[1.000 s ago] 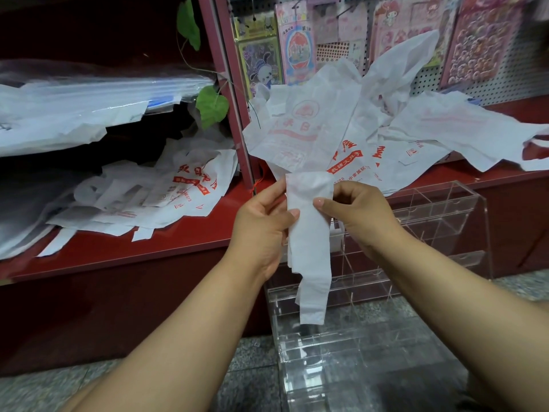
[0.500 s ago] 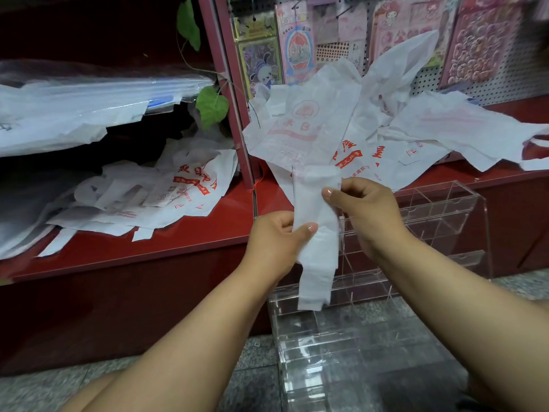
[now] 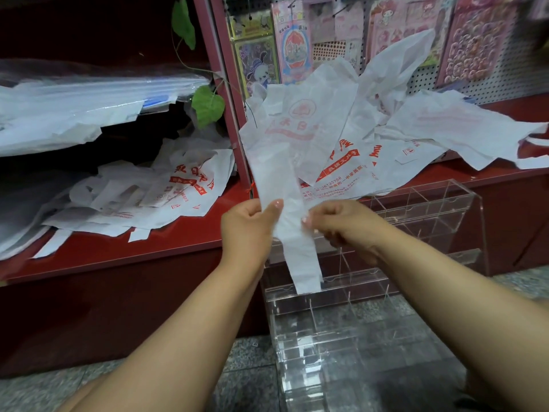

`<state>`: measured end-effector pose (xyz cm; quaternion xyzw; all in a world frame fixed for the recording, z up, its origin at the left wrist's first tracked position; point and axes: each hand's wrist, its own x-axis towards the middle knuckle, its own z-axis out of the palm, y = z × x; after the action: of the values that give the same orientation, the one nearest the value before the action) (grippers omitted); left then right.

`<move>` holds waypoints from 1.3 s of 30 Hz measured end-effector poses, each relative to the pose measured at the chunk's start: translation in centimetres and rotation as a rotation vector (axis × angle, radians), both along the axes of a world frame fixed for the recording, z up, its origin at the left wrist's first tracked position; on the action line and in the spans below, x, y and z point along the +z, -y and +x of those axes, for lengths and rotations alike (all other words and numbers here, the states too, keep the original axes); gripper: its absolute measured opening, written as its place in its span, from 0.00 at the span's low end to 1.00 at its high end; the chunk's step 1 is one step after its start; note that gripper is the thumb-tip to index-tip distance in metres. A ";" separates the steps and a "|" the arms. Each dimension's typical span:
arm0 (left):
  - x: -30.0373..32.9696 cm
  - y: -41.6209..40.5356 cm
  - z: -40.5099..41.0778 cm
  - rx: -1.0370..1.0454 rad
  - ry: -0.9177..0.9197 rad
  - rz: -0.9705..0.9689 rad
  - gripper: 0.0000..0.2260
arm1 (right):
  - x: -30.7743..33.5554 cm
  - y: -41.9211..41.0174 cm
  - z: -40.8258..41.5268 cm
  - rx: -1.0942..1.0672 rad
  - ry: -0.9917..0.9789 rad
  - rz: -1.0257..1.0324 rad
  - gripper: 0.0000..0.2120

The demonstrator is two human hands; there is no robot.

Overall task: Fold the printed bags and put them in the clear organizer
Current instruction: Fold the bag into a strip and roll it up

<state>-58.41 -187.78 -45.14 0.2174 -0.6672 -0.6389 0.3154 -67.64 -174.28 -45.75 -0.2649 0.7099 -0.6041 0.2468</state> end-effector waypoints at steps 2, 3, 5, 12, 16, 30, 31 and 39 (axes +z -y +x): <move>0.2 0.2 0.0 0.039 -0.027 0.028 0.08 | -0.7 0.3 0.9 0.069 -0.099 0.097 0.10; 0.3 0.3 0.0 0.045 -0.031 0.040 0.06 | -1.0 0.5 1.2 0.065 -0.120 0.118 0.11; 0.5 0.4 0.0 0.019 -0.023 0.074 0.05 | -1.6 0.9 1.4 0.067 -0.079 0.101 0.09; 0.7 0.6 0.2 -0.083 0.058 0.080 0.05 | -2.1 1.2 0.6 0.073 0.249 -0.152 0.09; 0.4 0.5 0.3 -0.098 0.103 -0.016 0.04 | -1.8 1.1 0.2 0.064 0.441 -0.364 0.17; -0.8 0.1 0.1 -0.115 0.192 -0.368 0.01 | -1.2 0.8 0.5 -0.129 0.200 -0.342 0.22; -0.7 0.1 0.1 -0.117 0.201 -0.393 0.04 | -1.1 0.7 0.5 -0.144 0.159 -0.330 0.23; 1.0 1.0 0.7 -0.253 0.410 -0.048 0.14 | -0.3 0.0 0.1 -0.131 -0.175 -0.210 0.26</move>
<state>-57.74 -188.73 -44.14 0.2496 -0.7543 -0.5996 0.0960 -67.58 -174.25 -46.05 -0.2938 0.6774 -0.6645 0.1149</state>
